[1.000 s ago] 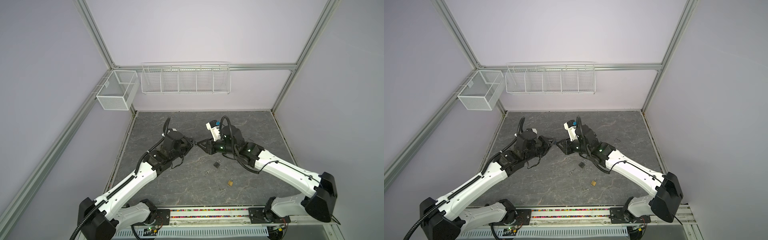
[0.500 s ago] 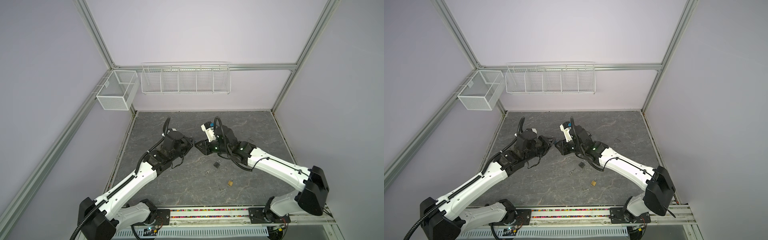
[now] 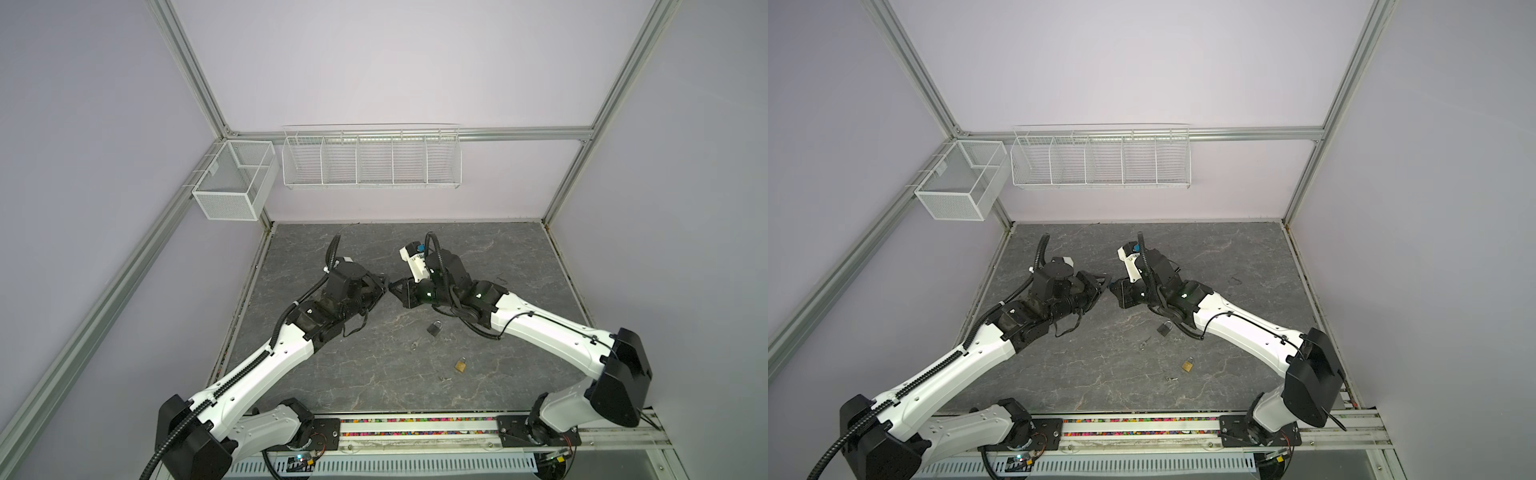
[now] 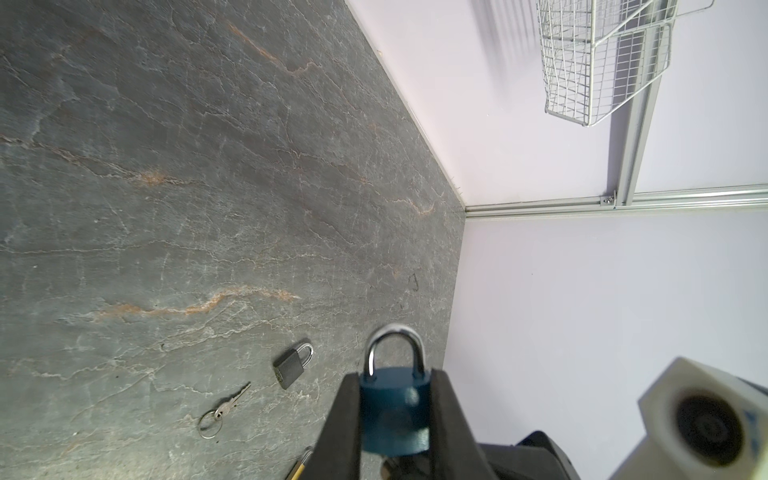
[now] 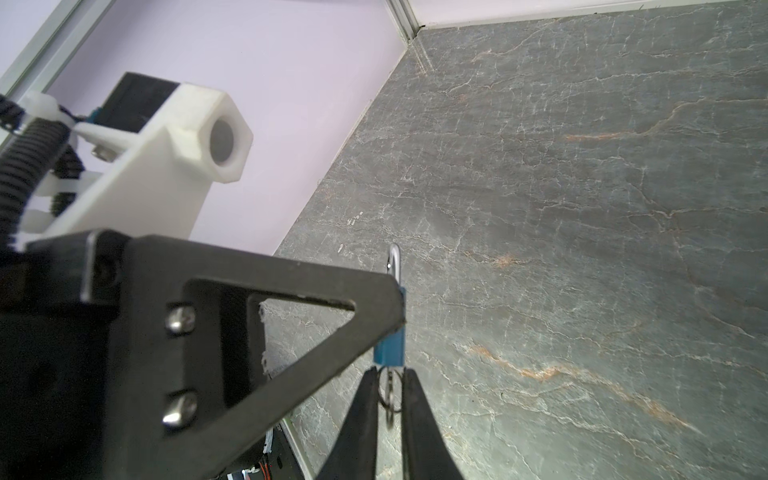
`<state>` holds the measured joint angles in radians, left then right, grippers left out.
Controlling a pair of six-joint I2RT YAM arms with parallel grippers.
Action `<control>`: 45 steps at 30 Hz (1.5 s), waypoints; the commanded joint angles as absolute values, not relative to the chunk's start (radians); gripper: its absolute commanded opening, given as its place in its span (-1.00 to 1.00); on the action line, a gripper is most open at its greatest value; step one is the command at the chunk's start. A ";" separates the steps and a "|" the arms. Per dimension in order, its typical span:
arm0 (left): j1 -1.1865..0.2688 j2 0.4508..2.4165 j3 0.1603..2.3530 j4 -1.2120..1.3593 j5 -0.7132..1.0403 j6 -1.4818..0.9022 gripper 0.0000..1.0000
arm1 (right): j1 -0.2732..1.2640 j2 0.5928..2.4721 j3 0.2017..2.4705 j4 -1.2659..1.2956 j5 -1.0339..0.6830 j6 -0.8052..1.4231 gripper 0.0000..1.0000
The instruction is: Unlock with the key
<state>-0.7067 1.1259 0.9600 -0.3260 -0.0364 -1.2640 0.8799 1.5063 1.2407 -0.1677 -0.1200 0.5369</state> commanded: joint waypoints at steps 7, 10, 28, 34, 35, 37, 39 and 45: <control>-0.703 1.114 0.979 -0.301 -0.032 -1.276 -1.00 | 0.887 1.523 1.267 -0.181 -0.105 0.531 -0.86; -0.703 1.108 0.974 -0.292 -0.022 -1.287 -1.00 | 0.882 1.523 1.266 -0.172 -0.123 0.565 -0.86; -0.703 1.021 0.869 -0.175 0.096 -1.293 -1.00 | 0.846 1.441 1.170 0.086 -0.299 0.838 -0.86; -0.701 0.999 0.847 -0.117 0.115 -1.295 -1.00 | 0.843 1.409 1.123 0.172 -0.329 0.935 -0.86; -0.700 0.996 0.848 -0.119 0.114 -1.294 -1.00 | 0.842 1.404 1.122 0.165 -0.323 0.942 -0.86; -0.698 0.985 0.842 -0.111 0.107 -1.293 -1.00 | 0.837 1.389 1.090 0.199 -0.314 0.987 -0.87; -0.696 0.977 0.831 -0.096 0.100 -1.300 -1.00 | 0.833 1.383 1.064 0.247 -0.319 1.023 -0.87; -0.686 0.978 0.813 -0.038 0.126 -1.318 -1.00 | 0.828 1.364 1.024 0.336 -0.332 1.088 -0.87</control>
<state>-0.6849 0.9901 0.8261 -0.0978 0.0643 -1.2987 0.8291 1.3960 1.0386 0.2100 -0.3088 1.0054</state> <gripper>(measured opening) 0.210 0.071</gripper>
